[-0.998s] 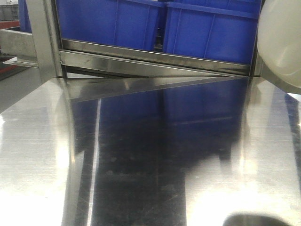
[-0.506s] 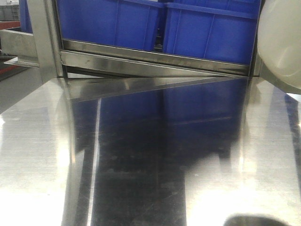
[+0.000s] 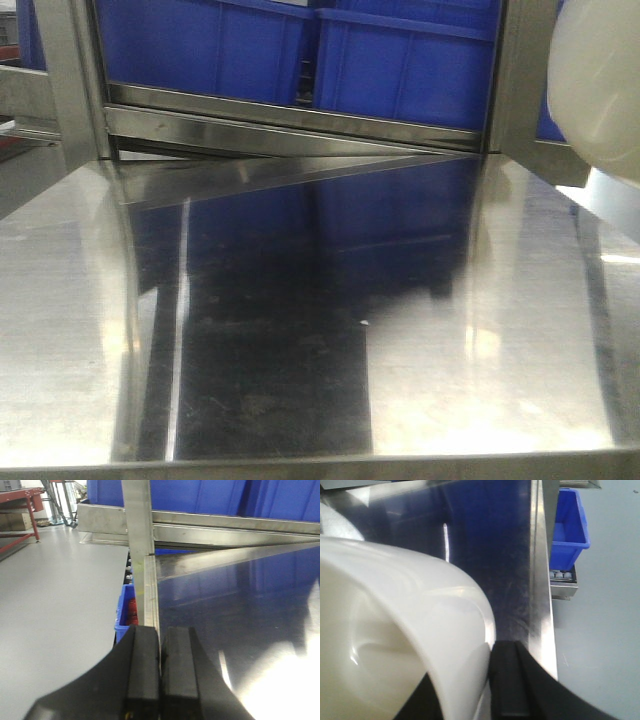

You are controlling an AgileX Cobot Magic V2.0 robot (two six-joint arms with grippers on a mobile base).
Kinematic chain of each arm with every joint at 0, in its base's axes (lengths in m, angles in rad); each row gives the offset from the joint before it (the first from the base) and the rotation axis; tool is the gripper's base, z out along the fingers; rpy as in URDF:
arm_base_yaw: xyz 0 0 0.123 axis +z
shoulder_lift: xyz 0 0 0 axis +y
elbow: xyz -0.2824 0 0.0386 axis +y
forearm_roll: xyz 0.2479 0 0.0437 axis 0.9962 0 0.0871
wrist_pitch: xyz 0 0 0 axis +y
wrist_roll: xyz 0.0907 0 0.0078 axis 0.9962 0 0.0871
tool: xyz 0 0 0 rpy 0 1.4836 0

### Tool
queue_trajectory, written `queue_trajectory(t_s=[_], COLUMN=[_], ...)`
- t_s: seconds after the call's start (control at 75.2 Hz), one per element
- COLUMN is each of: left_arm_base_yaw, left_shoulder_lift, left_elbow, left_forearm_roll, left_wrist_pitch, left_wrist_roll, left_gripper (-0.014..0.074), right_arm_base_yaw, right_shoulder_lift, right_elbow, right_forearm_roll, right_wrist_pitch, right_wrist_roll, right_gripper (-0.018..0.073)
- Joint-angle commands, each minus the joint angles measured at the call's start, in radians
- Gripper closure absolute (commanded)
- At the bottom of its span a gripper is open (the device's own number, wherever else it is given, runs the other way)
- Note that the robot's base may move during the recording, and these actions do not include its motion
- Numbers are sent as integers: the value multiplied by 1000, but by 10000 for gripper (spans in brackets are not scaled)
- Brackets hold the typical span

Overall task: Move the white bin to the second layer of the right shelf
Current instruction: 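Drive away from the table carrying the bin in the right gripper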

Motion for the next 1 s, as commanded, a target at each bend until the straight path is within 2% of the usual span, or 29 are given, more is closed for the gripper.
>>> queue_trajectory(t_s=[0.0, 0.985], left_arm_base_yaw=[-6, -6], left_shoulder_lift=[-14, -14], left_elbow=[37, 37], left_forearm_roll=[0, 0], left_wrist_pitch=[-87, -87], left_wrist_roll=[-5, -5], left_gripper=[512, 512], right_arm_base_yaw=[-6, -5], right_shoulder_lift=[-4, -4], right_elbow=[-30, -30], right_forearm_roll=[15, 15], right_wrist_pitch=[-84, -84], right_wrist_roll=[-3, -3], right_gripper=[503, 503])
